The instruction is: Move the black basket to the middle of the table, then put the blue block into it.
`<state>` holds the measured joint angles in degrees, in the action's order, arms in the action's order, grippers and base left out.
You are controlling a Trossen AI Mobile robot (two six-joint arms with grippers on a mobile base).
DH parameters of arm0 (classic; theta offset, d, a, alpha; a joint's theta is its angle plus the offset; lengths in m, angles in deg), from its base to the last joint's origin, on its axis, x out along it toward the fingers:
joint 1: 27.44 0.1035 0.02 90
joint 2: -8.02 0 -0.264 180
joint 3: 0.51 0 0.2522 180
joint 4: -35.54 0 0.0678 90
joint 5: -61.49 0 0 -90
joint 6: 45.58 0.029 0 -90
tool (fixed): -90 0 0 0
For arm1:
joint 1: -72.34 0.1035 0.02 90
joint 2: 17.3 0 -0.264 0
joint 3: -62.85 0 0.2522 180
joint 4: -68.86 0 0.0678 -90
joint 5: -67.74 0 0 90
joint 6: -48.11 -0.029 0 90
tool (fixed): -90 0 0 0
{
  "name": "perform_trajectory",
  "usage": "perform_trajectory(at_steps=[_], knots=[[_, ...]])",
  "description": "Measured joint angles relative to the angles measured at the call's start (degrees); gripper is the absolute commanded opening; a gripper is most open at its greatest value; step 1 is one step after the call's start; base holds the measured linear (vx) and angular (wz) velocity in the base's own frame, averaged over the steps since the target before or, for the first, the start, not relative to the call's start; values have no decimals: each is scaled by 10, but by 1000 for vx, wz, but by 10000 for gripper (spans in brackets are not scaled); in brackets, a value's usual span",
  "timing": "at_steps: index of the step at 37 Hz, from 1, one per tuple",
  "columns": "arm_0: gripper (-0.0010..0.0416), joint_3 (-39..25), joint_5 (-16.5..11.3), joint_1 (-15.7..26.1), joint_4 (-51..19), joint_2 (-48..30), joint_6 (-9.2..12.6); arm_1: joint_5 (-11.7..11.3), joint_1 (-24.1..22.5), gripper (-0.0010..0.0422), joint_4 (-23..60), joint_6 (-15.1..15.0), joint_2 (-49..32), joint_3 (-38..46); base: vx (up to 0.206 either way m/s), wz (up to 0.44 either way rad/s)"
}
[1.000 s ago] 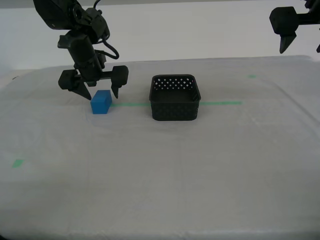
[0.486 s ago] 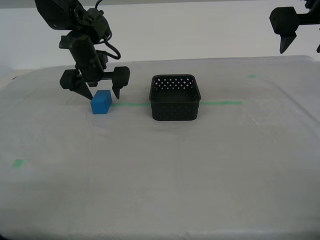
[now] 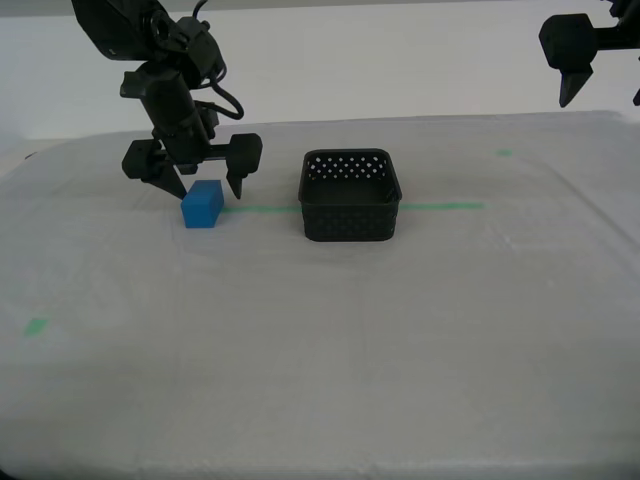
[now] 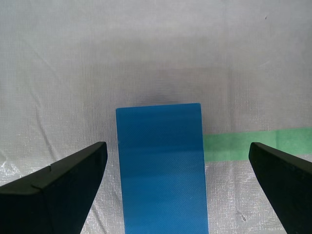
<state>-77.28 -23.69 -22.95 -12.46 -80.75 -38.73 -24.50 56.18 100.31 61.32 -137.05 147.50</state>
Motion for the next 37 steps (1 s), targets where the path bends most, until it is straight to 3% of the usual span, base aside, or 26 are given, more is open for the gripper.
perform_trajectory(at_steps=[9, 25, 37], knots=[[398, 0, 0, 0, 0, 0, 0, 0, 0, 340, 1, 0, 0, 0, 0, 0], [398, 0, 0, 0, 0, 0, 0, 0, 0, 160, 2, -2, 0, 0, 0, 0], [399, 0, 0, 0, 0, 0, 0, 0, 0, 49, 2, -2, 0, 0, 0, 0]])
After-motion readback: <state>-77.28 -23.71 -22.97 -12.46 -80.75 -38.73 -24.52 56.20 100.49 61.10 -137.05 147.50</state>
